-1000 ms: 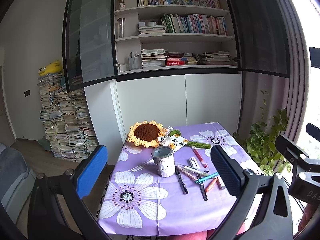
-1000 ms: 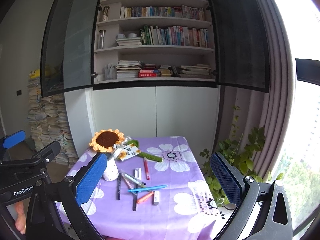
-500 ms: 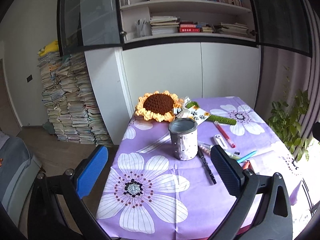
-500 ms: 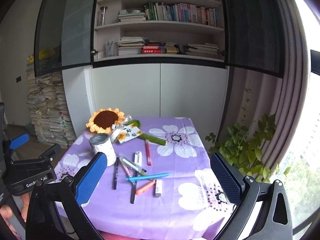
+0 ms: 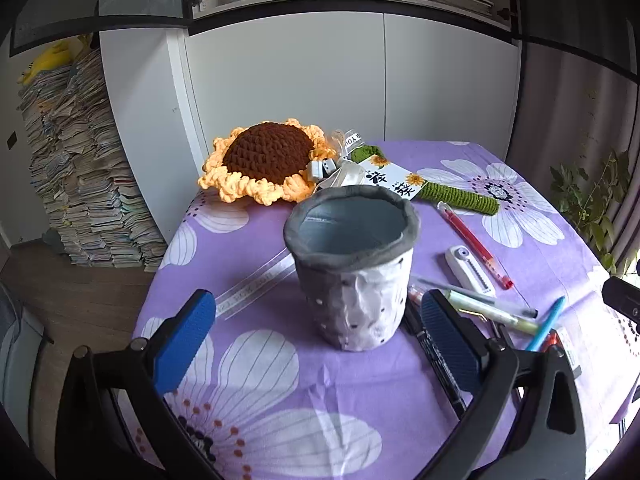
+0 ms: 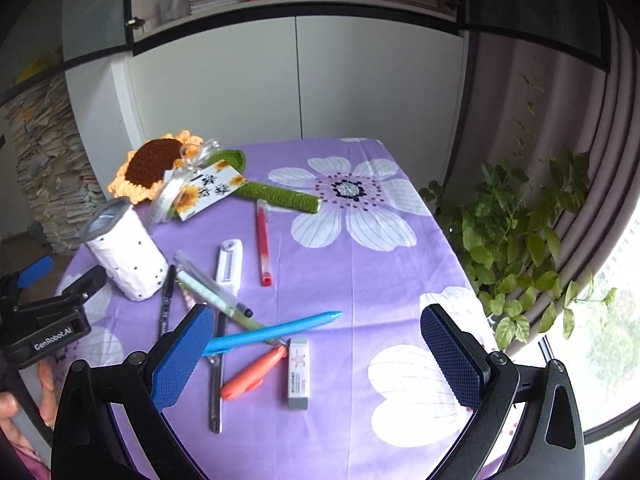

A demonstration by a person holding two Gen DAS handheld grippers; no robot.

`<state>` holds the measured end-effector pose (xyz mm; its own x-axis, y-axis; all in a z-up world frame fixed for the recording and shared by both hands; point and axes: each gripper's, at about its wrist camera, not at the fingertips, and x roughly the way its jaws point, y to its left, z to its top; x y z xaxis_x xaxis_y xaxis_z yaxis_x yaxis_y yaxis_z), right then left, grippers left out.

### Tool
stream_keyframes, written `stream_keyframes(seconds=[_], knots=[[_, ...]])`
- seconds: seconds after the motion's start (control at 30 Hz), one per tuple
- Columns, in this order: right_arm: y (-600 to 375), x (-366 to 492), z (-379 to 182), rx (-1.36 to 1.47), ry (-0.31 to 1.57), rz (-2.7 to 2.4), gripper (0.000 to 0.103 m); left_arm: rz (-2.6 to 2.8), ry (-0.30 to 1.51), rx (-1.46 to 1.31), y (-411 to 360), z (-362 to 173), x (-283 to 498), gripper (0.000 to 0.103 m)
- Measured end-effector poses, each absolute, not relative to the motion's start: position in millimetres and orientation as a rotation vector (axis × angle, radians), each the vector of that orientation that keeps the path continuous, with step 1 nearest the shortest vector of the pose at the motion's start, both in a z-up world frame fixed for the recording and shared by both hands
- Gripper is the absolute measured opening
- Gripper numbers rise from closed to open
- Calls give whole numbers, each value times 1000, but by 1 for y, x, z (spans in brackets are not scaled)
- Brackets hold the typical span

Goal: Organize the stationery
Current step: 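Grasp the grey dotted pen holder with the left gripper and lift it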

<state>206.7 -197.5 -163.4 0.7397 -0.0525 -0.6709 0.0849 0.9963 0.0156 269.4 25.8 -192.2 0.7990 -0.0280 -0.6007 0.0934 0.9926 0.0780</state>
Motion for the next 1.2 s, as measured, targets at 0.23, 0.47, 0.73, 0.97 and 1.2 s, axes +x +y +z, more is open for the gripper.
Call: stream_keyframes(seconds=[0.23, 0.47, 0.73, 0.97, 1.2], knots=[[-208, 249, -184, 114, 803, -80, 103, -104, 638, 72, 22, -199, 299, 99], [-197, 259, -184, 63, 796, -54, 103, -149, 641, 69, 31, -197, 295, 69], [-181, 237, -174, -62, 784, 84, 103, -173, 619, 169, 48, -201, 268, 69], [-147, 208, -180, -357, 755, 135, 93, -190, 605, 163, 46, -210, 264, 70], [-111, 207, -192, -472, 809, 257, 63, -230, 615, 68, 55, -213, 266, 70]])
